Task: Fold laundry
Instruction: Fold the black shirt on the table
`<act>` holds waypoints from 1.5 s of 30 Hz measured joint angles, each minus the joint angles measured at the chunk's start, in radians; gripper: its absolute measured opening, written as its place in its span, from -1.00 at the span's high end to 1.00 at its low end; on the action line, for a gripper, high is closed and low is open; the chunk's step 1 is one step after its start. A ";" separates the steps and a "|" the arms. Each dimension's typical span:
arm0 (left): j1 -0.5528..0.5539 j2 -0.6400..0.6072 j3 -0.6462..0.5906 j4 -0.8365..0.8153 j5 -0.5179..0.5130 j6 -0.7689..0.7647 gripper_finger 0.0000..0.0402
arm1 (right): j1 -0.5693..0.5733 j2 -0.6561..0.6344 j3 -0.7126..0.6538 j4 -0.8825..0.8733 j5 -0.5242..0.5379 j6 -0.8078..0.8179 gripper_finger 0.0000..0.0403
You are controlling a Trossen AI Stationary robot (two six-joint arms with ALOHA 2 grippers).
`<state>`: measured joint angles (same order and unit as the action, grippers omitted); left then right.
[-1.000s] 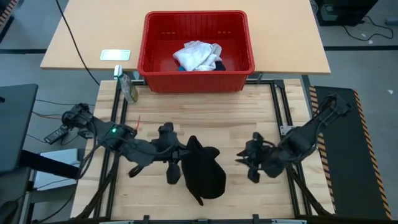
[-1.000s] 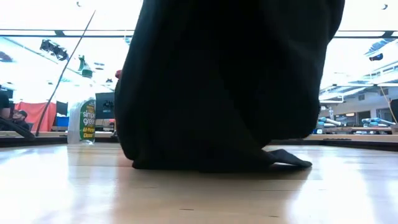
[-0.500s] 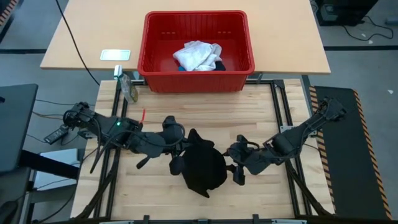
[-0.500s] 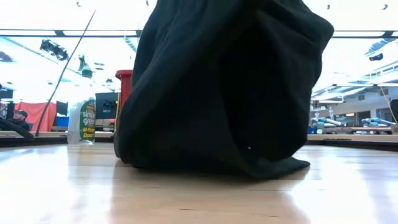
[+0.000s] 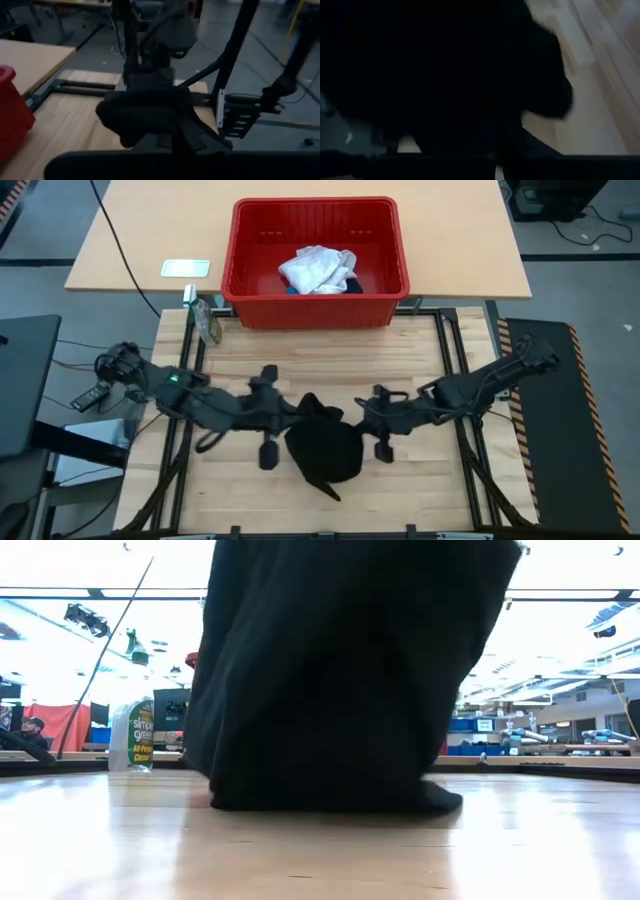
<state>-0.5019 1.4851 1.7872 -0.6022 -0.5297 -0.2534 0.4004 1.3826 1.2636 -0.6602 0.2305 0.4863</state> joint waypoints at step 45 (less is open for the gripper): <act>0.085 0.235 0.003 0.294 -0.252 -0.073 1.00 | 0.159 -0.167 0.249 0.005 0.272 -0.204 0.11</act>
<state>-0.4171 1.7197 1.7897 -0.3086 -0.7814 -0.3259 0.5593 1.2158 1.5124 -0.6550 0.5021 0.2822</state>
